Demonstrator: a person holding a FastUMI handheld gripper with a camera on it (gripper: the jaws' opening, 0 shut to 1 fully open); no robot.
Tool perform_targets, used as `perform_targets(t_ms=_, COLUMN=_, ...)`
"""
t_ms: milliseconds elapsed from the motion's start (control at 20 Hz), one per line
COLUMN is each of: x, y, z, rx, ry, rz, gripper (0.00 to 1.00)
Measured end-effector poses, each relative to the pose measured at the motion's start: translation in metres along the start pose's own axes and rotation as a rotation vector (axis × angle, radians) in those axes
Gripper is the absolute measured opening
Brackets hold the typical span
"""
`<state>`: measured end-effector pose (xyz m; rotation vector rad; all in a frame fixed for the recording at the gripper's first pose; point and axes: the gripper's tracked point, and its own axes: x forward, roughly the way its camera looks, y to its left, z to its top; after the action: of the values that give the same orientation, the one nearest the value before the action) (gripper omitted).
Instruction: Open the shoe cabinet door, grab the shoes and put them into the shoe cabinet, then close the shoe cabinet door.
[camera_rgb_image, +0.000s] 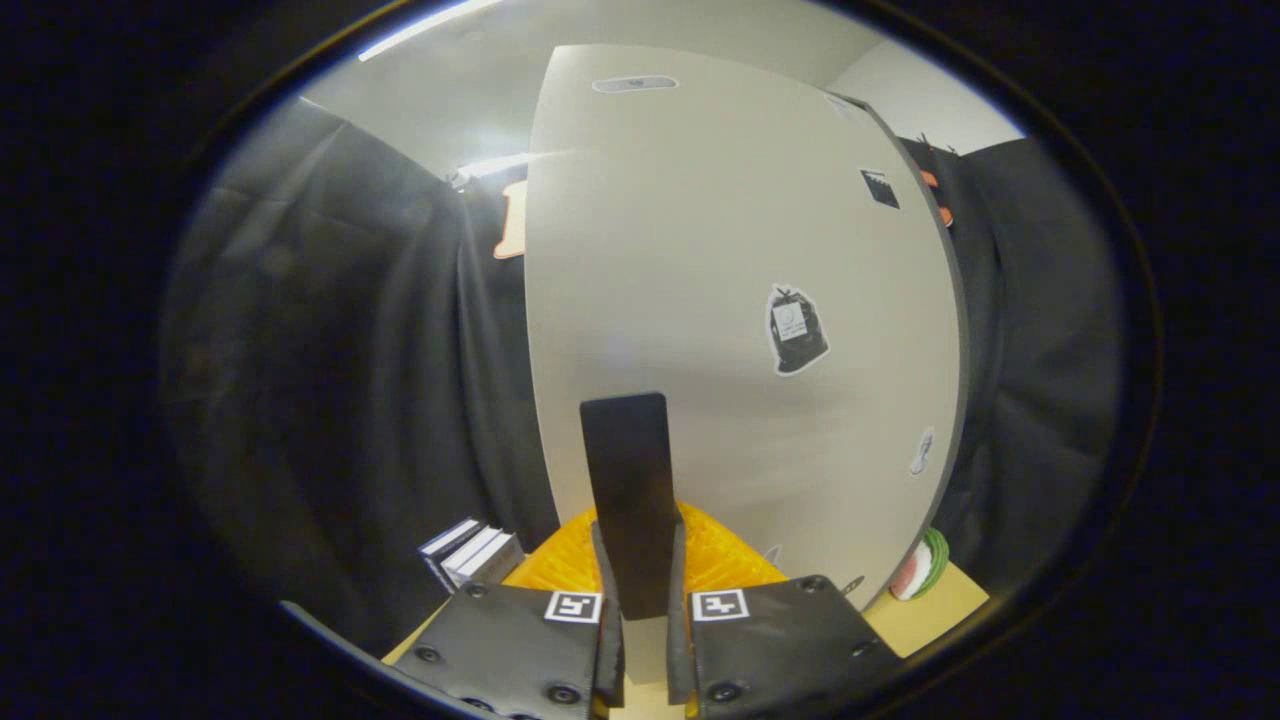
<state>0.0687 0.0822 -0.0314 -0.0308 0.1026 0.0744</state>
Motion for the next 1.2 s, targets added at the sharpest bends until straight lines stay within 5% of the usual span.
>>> perform_targets(t_ms=550, x=-0.09, y=-0.053, z=0.014, rx=-0.013, ry=0.038, rz=0.122, gripper=0.18)
perform_targets(t_ms=1200, x=-0.152, y=-0.183, z=0.026, rx=-0.021, ry=0.033, rz=-0.101, gripper=0.15)
